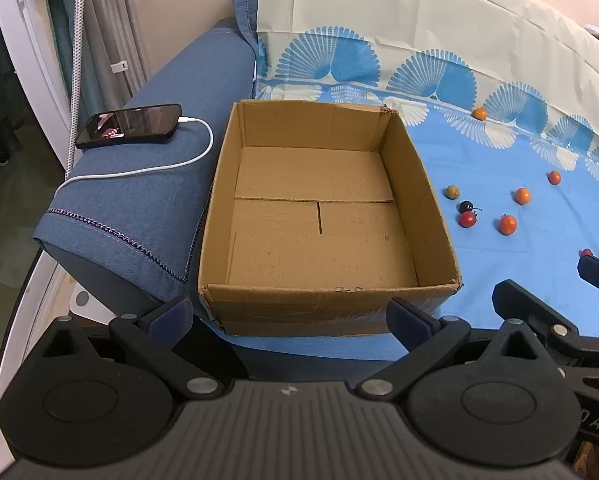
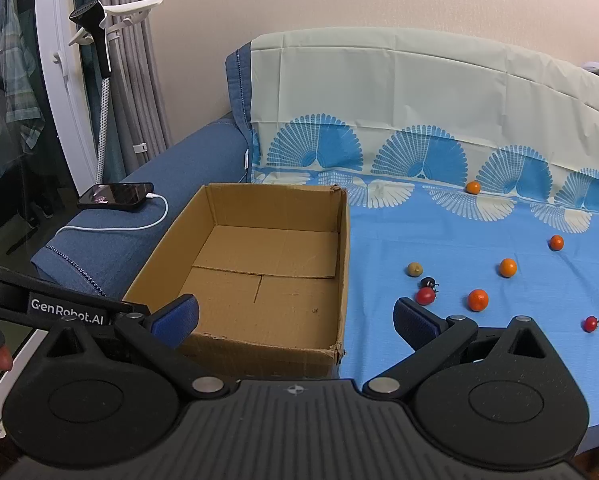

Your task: Organize fruits

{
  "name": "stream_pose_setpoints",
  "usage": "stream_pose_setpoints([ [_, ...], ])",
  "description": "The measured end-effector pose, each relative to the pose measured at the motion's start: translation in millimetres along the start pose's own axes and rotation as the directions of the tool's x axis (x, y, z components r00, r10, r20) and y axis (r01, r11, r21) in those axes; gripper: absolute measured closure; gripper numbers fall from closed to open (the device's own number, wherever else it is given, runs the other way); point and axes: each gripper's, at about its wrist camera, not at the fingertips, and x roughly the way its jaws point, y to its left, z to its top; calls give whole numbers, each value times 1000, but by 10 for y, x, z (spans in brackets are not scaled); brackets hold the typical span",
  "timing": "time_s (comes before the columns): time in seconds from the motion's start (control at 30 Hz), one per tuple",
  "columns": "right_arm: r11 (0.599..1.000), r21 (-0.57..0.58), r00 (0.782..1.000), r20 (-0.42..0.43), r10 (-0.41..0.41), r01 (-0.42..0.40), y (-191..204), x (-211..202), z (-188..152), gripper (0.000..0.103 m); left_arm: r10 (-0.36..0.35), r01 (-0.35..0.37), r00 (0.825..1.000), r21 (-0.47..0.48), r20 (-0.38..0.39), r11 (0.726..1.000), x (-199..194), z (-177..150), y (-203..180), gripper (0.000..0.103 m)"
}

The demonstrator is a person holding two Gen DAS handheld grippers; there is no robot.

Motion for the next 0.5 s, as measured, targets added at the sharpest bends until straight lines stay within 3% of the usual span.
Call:
stream_pose_setpoints([
  [0.27, 998, 56, 1000, -1, -18, 18, -155, 4, 10, 1, -3, 3, 1000, 20, -11, 1000, 28, 53, -72, 0],
  [0.5, 984, 141, 993, 11, -114, 112, -750, 26, -23, 1, -70, 74, 996, 77, -49, 994, 173, 216, -499, 0],
])
